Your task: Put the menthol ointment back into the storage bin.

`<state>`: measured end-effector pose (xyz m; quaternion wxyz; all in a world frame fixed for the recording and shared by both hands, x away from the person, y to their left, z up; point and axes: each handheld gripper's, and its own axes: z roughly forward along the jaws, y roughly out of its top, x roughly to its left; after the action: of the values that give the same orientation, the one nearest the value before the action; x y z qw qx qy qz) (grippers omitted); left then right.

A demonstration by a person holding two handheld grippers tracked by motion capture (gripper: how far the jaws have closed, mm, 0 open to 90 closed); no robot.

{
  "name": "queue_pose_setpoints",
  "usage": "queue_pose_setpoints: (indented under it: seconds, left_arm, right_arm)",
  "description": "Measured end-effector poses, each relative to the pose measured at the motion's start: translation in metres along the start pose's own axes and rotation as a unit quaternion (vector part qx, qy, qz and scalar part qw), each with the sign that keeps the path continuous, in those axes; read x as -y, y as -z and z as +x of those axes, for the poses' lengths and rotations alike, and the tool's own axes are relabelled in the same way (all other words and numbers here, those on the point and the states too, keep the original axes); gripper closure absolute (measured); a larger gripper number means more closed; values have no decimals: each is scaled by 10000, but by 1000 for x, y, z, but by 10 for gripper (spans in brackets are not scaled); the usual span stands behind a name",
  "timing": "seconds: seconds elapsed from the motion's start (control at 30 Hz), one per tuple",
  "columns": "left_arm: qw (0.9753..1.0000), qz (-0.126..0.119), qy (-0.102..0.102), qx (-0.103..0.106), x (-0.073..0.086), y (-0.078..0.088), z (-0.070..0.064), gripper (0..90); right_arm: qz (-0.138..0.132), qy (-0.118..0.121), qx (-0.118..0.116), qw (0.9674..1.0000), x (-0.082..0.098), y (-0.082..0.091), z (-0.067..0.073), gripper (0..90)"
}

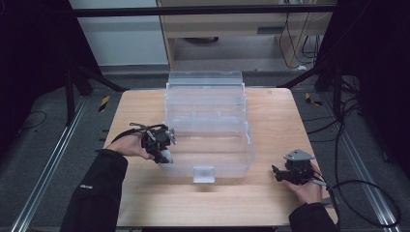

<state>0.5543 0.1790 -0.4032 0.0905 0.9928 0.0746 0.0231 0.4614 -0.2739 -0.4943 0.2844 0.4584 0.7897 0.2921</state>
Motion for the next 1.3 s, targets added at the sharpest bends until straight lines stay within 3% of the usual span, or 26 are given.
queue_pose_setpoints:
  seconds: [0.2,0.53,0.73,1.0,1.03,1.07,1.1,1.17,1.3]
  left_arm:
    - [10000,77,25,41,-1,-5,0,496]
    - [9999,-112,4,-4,2,2,0,478]
    - [9990,-449,63,-56,6,17,-5,446]
    - [9942,-948,360,-357,18,40,-11,384]
    - [9914,-1122,470,-489,21,47,-13,370]
    - [9914,-1122,470,-489,21,47,-13,363]
    - [9875,-1338,576,-601,26,54,-16,353]
    - [9823,-1571,752,-685,32,59,-19,344]
    - [9694,-1937,1199,-914,47,64,-26,331]
  right_arm:
    - [1,15,5,10000,0,0,0,198]
    - [15,14,-13,10000,0,0,0,197]
    - [1,-10,10,10000,0,1,-1,198]
    - [-53,-60,36,10000,0,2,-2,199]
    - [-69,-88,35,9999,-1,3,-2,199]
    - [-69,-88,35,9999,-1,3,-2,199]
    - [-77,-78,43,9999,-1,3,-3,200]
    - [-75,-116,47,9999,-1,4,-3,201]
    - [-111,-154,74,9998,-1,6,-4,207]
